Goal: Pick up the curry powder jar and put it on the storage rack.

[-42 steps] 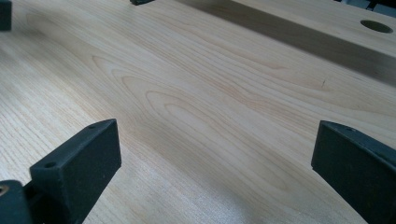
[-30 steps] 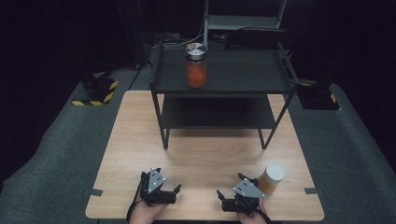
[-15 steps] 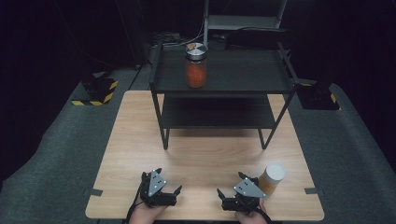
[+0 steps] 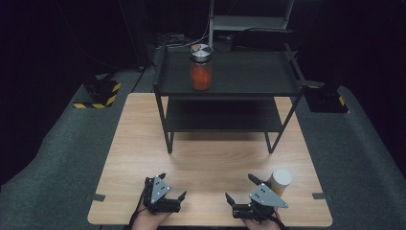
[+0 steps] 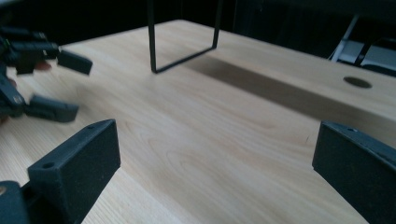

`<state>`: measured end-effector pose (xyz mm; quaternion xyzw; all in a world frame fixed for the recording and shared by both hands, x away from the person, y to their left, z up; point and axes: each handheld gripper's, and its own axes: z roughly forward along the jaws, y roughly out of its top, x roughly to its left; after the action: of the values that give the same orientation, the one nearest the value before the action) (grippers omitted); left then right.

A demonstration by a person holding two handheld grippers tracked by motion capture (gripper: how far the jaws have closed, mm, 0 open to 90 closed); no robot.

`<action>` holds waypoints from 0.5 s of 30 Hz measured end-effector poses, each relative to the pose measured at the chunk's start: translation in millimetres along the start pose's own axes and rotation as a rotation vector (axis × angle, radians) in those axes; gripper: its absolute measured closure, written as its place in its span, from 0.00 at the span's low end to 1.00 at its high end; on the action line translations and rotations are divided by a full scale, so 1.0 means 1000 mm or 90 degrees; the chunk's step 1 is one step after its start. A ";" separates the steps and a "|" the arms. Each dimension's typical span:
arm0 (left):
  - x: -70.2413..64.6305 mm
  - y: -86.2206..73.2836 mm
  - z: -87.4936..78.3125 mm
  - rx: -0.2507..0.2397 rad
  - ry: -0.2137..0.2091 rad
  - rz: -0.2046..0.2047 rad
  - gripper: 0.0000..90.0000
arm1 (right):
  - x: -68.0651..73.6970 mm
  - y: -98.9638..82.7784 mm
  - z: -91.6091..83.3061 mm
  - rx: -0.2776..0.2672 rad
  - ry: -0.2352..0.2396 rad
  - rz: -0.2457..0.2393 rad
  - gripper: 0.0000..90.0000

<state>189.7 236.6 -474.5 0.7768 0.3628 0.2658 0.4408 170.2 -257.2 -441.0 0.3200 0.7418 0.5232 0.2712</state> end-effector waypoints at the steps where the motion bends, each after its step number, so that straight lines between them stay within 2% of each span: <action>1: 0.000 0.000 0.000 0.001 -0.001 0.003 0.01 | 0.000 0.001 -0.002 -0.004 -0.001 0.001 0.00; 8: 0.001 0.000 -0.001 0.001 -0.007 0.001 0.01 | -0.004 0.008 -0.016 -0.027 -0.008 0.001 0.00; 15: 0.002 -0.001 -0.001 -0.001 -0.013 -0.001 0.01 | -0.012 0.009 -0.029 -0.036 -0.043 0.003 0.00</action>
<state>190.1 239.1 -474.5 0.7789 0.3584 0.2578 0.4455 158.7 -281.7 -422.4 0.3315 0.7162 0.5335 0.3042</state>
